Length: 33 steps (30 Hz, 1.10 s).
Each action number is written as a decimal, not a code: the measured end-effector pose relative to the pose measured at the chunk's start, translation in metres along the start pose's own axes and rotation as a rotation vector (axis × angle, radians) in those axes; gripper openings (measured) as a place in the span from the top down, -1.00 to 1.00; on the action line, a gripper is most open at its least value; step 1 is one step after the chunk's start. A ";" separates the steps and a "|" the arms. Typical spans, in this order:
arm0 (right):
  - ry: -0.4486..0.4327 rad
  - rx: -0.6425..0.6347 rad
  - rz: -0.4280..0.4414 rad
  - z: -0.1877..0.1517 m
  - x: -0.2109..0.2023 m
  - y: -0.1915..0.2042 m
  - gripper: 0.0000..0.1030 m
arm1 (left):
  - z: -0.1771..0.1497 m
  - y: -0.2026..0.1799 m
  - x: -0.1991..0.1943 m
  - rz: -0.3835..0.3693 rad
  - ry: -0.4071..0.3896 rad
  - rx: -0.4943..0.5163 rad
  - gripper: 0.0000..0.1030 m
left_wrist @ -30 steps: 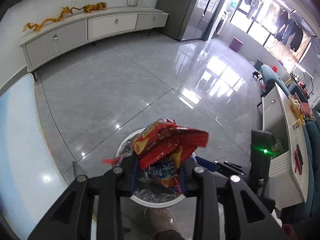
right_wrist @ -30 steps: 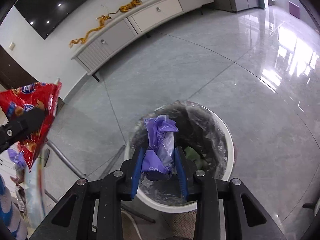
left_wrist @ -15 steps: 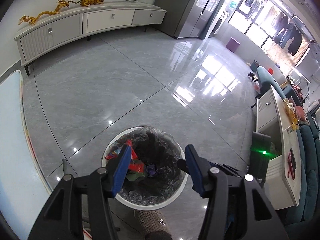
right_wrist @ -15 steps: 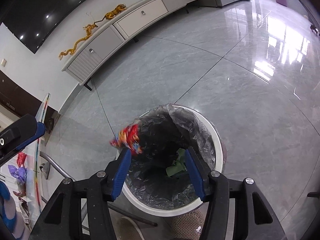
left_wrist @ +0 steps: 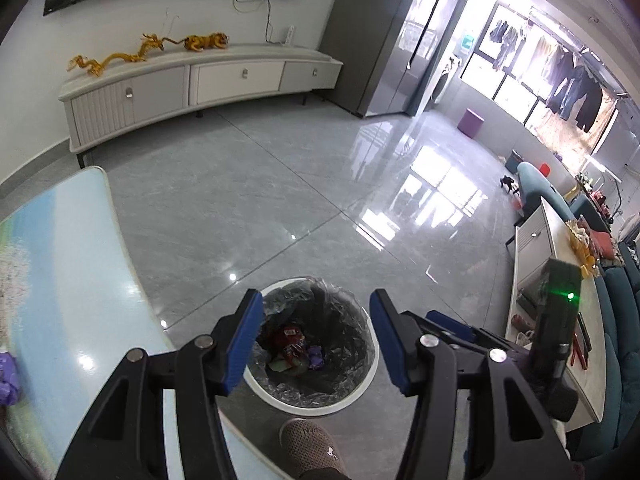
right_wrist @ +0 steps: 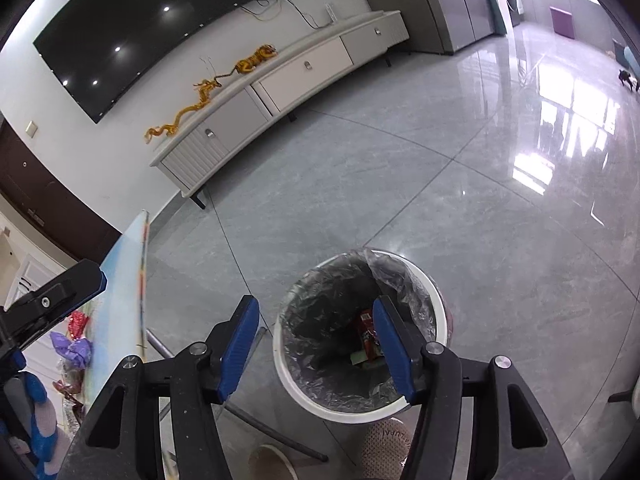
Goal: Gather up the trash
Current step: 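Move both tools back to the table toward the pink paper box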
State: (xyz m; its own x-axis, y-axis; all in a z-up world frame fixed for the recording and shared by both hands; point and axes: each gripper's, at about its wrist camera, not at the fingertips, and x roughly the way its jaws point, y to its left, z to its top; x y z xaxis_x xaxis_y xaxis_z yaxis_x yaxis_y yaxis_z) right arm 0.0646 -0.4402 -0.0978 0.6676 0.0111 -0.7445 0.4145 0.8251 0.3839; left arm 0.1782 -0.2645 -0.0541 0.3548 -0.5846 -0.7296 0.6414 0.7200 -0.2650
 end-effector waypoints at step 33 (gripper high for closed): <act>-0.081 -0.396 0.095 -0.036 -0.057 0.221 -0.12 | -0.146 0.279 -0.263 0.369 -0.340 -0.397 -0.35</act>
State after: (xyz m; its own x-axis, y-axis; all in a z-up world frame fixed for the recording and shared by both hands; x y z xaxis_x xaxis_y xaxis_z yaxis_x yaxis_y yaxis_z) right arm 0.0960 -0.2380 0.0102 0.7442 0.0665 -0.6646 0.0889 0.9763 0.1972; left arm 0.1647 0.1445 -0.0287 0.7419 -0.3109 -0.5940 0.1583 0.9422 -0.2954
